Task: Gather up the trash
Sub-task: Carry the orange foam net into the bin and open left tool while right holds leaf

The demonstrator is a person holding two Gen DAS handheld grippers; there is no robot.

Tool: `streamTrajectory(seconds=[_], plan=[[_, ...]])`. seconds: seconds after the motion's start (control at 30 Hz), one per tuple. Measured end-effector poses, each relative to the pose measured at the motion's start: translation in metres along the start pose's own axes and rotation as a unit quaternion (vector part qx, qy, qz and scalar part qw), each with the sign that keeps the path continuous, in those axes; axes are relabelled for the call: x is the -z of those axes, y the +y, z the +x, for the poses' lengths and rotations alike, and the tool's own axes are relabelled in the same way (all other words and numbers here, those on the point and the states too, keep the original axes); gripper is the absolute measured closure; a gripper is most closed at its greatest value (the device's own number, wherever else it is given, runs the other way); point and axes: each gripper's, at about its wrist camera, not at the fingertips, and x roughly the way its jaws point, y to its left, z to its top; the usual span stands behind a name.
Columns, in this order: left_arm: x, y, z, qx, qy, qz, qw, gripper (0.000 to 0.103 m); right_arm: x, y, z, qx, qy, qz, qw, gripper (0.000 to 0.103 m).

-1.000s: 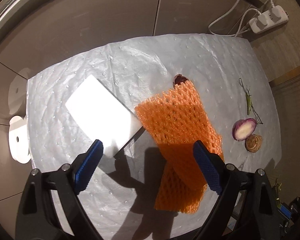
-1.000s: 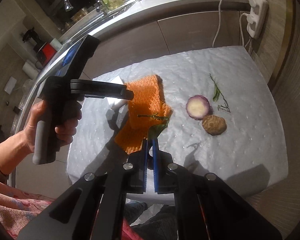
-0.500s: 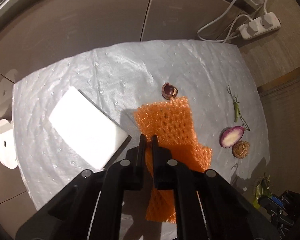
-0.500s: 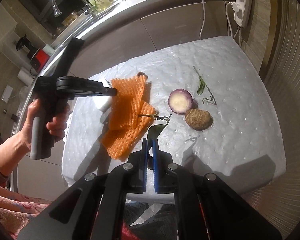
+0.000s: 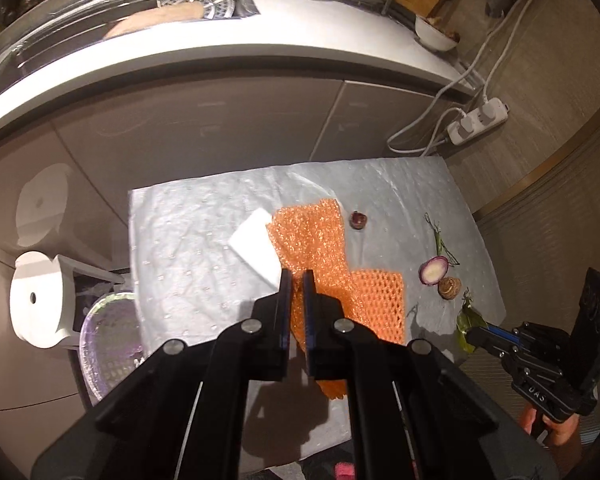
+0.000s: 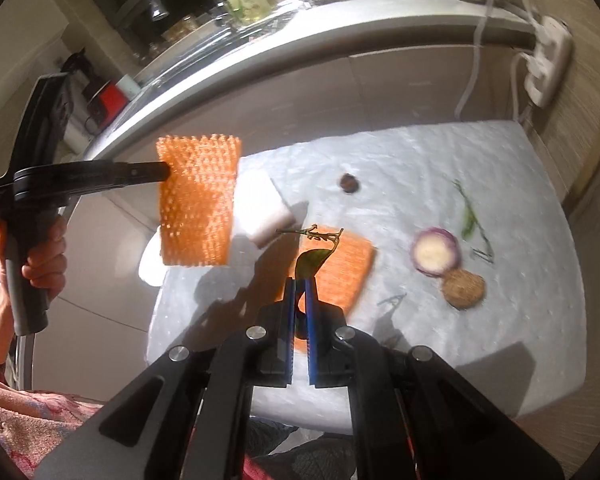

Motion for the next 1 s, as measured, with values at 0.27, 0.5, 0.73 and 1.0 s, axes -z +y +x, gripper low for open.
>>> streamTrajectory(seconds=[0.27, 0.5, 0.73, 1.0], plan=[[0.053, 0.107, -0.045, -0.083, -0.004, -0.043, 0.9956, 0.097, -0.016, 0.097, 0.036, -0.045, 0.013, -0.075, 0.996, 0.097], [0.090, 0.175, -0.039, -0.112, 0.019, -0.069, 0.9911, 0.097, -0.018, 0.180, 0.065, -0.070, 0.028, -0.119, 0.990, 0.097], [0.111, 0.213, 0.000, -0.112, 0.052, -0.069, 0.9899, 0.097, -0.011, 0.226, 0.076, -0.065, 0.037, -0.130, 0.989, 0.097], [0.125, 0.229, 0.060, -0.107, 0.097, -0.046, 0.9885, 0.097, 0.002, 0.236, 0.072, -0.025, 0.055, -0.124, 0.990, 0.097]])
